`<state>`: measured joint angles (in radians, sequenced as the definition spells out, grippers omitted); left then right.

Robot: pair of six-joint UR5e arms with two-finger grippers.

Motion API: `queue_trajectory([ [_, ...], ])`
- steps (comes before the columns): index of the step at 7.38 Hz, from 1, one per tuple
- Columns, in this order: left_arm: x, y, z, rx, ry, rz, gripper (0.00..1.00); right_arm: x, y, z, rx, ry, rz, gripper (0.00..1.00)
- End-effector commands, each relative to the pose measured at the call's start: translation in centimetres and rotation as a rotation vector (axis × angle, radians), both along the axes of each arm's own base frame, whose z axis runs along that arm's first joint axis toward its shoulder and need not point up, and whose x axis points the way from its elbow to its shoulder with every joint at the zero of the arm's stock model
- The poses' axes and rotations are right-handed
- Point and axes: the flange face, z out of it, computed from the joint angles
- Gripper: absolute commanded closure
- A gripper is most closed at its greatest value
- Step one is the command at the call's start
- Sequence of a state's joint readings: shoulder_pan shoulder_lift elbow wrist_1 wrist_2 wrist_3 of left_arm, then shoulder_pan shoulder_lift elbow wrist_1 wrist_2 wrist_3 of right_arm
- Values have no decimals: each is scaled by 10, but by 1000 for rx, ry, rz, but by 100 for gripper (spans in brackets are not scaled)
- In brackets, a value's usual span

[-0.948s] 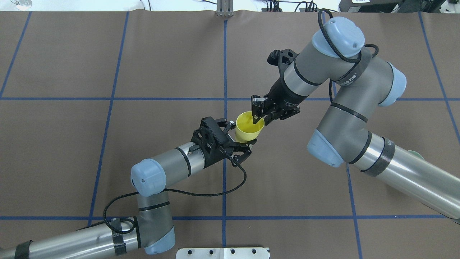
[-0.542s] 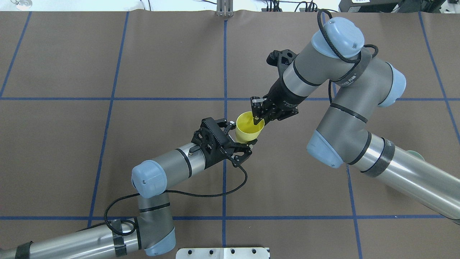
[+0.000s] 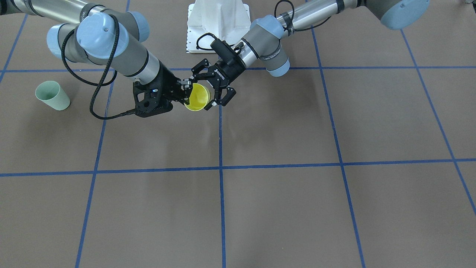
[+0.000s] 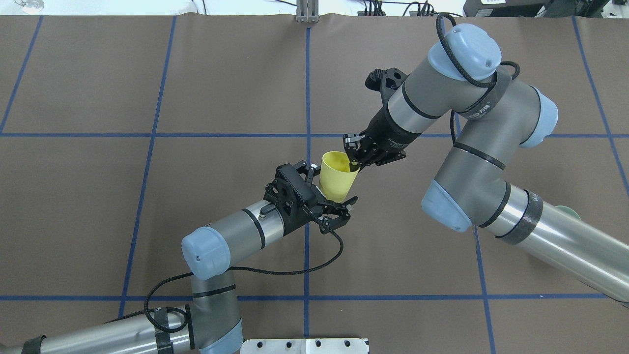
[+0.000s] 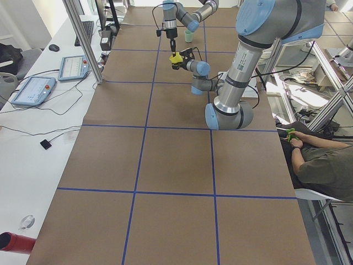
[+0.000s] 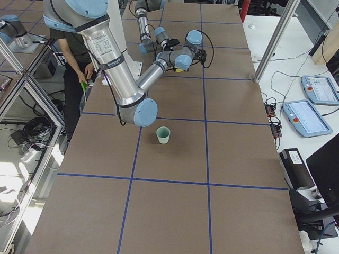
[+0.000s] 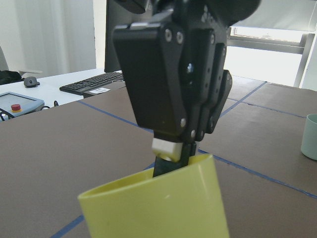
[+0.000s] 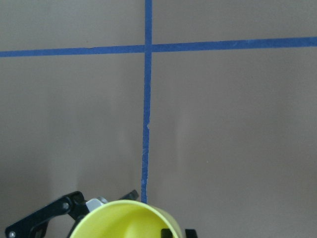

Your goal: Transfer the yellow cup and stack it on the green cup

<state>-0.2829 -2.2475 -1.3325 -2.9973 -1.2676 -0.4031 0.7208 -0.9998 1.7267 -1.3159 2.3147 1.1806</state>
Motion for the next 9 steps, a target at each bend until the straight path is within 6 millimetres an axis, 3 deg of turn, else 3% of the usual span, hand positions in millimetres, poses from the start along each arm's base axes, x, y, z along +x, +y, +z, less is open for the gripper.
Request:
queue_trajectory([
  [1, -7, 3, -4, 4, 15, 2, 1, 17, -3, -2, -2, -10, 25, 100],
  [3, -11, 4, -6, 7, 23, 2, 1, 60, -12, 12, -9, 2, 98, 100],
  [4, -11, 3, -6, 7, 23, 0, 1, 93, -20, 22, -2, 17, 174, 100],
  [5, -12, 3, -8, 5, 27, 1, 1, 122, -10, 47, -2, 59, 259, 100],
  [7, -18, -7, -10, 4, 31, -20, 1, 178, 25, 91, 5, 129, 359, 100],
  [9, -47, -57, 17, -60, 6, -194, 1, 239, 76, 134, 16, 237, 464, 100],
])
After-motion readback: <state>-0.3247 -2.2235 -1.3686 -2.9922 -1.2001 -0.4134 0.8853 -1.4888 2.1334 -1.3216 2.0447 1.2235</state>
